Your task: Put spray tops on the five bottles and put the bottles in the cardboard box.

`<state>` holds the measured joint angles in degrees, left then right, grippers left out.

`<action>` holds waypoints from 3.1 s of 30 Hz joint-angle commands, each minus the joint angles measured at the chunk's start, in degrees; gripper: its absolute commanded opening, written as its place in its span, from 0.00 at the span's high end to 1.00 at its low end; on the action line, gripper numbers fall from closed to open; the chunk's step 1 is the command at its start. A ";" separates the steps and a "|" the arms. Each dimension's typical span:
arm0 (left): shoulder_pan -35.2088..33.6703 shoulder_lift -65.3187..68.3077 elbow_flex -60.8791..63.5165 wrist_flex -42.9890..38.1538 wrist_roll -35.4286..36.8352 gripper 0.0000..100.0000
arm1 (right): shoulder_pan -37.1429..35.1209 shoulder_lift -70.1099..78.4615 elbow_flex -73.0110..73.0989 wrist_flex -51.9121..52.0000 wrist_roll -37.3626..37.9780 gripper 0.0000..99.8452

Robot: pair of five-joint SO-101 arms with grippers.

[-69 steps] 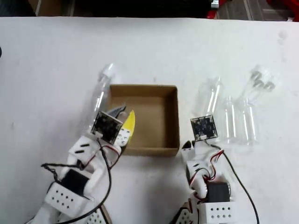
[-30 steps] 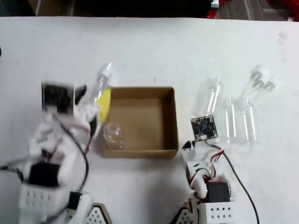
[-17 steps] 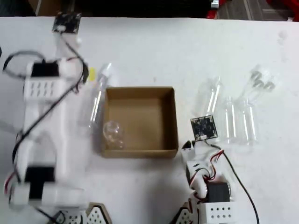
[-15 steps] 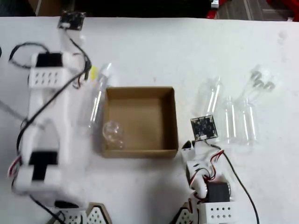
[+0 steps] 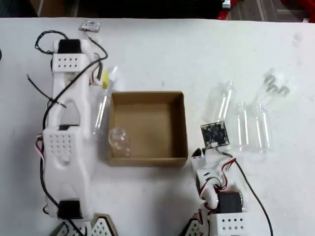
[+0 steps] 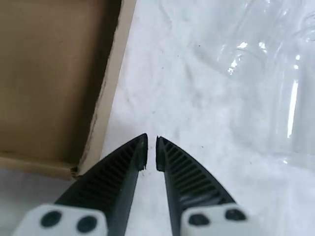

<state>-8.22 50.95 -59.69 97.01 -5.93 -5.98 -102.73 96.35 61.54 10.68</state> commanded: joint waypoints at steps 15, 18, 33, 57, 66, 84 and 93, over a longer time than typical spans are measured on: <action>2.42 16.04 -22.24 5.01 -0.18 0.75 | 0.66 -0.40 0.53 0.22 -0.18 0.99; 2.77 16.22 -22.24 5.01 -0.18 0.77 | 0.66 -0.40 0.53 0.22 -0.18 0.99; 2.77 15.69 -17.93 5.19 -0.35 0.89 | 0.66 -0.40 0.53 0.22 -0.18 0.99; 6.20 -27.12 -0.53 5.63 -0.53 0.98 | 0.66 -0.40 0.53 0.22 -0.18 0.99; 12.44 -63.60 30.33 0.09 -0.44 0.98 | 0.66 -0.40 0.53 0.22 -0.18 0.99; 14.37 -105.27 109.54 -79.21 0.44 0.98 | 0.66 -0.40 0.53 0.22 -0.18 0.99; 14.81 -105.10 118.42 -86.33 19.60 0.98 | 0.66 -0.40 0.53 0.22 -0.18 0.99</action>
<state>5.32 -52.53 57.23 14.99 9.63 -5.98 -102.73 96.35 61.54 10.68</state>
